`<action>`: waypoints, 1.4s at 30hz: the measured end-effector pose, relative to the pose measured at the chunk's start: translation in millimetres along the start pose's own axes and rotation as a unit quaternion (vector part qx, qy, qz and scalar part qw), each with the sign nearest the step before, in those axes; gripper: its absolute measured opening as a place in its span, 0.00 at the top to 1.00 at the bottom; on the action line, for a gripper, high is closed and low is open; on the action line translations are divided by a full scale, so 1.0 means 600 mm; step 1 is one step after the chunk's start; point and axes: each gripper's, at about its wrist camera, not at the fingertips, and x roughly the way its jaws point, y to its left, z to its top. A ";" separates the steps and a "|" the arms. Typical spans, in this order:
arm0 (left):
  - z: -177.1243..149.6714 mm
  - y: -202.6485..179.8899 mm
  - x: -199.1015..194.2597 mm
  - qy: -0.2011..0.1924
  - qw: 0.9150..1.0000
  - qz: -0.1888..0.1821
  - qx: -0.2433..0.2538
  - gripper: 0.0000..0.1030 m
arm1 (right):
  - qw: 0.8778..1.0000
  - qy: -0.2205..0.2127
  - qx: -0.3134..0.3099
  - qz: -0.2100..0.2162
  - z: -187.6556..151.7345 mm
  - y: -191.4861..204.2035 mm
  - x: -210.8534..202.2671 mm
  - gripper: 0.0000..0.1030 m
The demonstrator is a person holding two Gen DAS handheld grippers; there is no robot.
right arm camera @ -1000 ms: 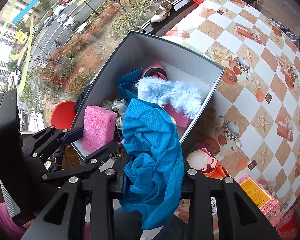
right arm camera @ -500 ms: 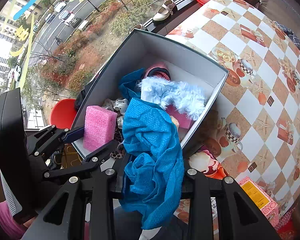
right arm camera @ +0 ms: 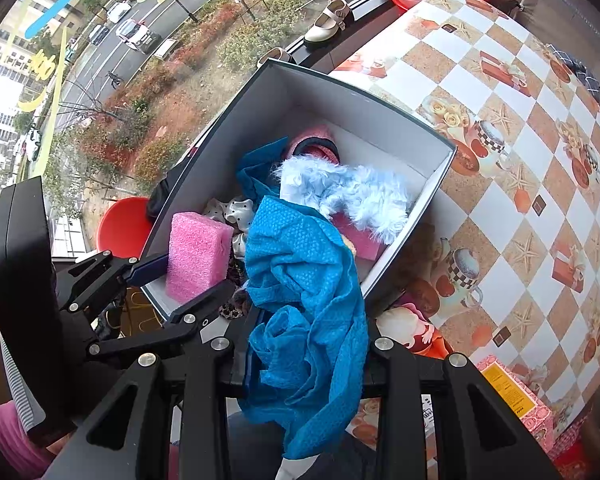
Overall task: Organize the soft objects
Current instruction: 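Hold the pink sponge and blue cloth above the box with both tools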
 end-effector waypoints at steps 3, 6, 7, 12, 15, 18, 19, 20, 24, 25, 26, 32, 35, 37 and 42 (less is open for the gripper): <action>0.000 0.001 0.000 0.000 1.000 0.000 0.000 0.50 | 1.000 0.001 -0.002 -0.001 0.002 0.002 0.001 0.67; 0.001 0.001 0.001 0.000 1.000 -0.001 0.000 0.50 | 1.000 0.003 -0.003 -0.002 0.004 0.004 0.004 0.67; 0.001 0.001 0.001 0.000 1.000 -0.001 0.000 0.50 | 1.000 0.005 -0.004 -0.003 0.005 0.005 0.006 0.67; 0.005 0.009 0.002 0.001 1.000 -0.002 -0.007 0.50 | 1.000 0.009 -0.005 -0.007 0.011 0.007 0.014 0.67; 0.007 0.011 0.007 0.006 1.000 0.000 -0.006 0.50 | 1.000 0.009 -0.003 -0.006 0.015 0.007 0.017 0.67; 0.010 0.009 0.010 0.010 1.000 0.002 -0.001 0.50 | 1.000 0.007 0.000 -0.005 0.018 0.004 0.018 0.67; 0.011 0.008 0.011 0.010 1.000 0.002 0.000 0.50 | 1.000 0.007 0.001 -0.005 0.019 0.003 0.017 0.67; 0.012 0.007 0.012 0.010 1.000 0.002 0.001 0.50 | 1.000 0.006 0.002 -0.005 0.020 0.002 0.017 0.67; 0.016 0.003 0.013 0.008 1.000 0.001 0.002 0.50 | 1.000 0.005 0.003 -0.007 0.023 -0.001 0.016 0.67; 0.016 0.003 0.013 0.008 1.000 0.000 0.002 0.50 | 1.000 0.006 0.003 -0.007 0.024 -0.002 0.016 0.67; 0.017 0.002 0.013 0.008 1.000 -0.001 0.002 0.50 | 1.000 0.006 0.003 -0.007 0.025 -0.002 0.016 0.67; 0.019 -0.001 0.014 0.008 1.000 -0.001 0.002 0.50 | 1.000 0.008 0.003 -0.009 0.028 -0.005 0.020 0.67; 0.019 0.000 0.014 0.009 1.000 -0.001 0.002 0.50 | 1.000 0.009 0.002 -0.009 0.030 -0.004 0.021 0.67; 0.020 -0.001 0.015 0.009 1.000 0.000 0.001 0.50 | 1.000 0.010 0.002 -0.009 0.031 -0.004 0.022 0.67; 0.021 -0.001 0.015 0.009 1.000 -0.001 0.001 0.50 | 1.000 0.011 0.000 -0.009 0.034 -0.004 0.024 0.67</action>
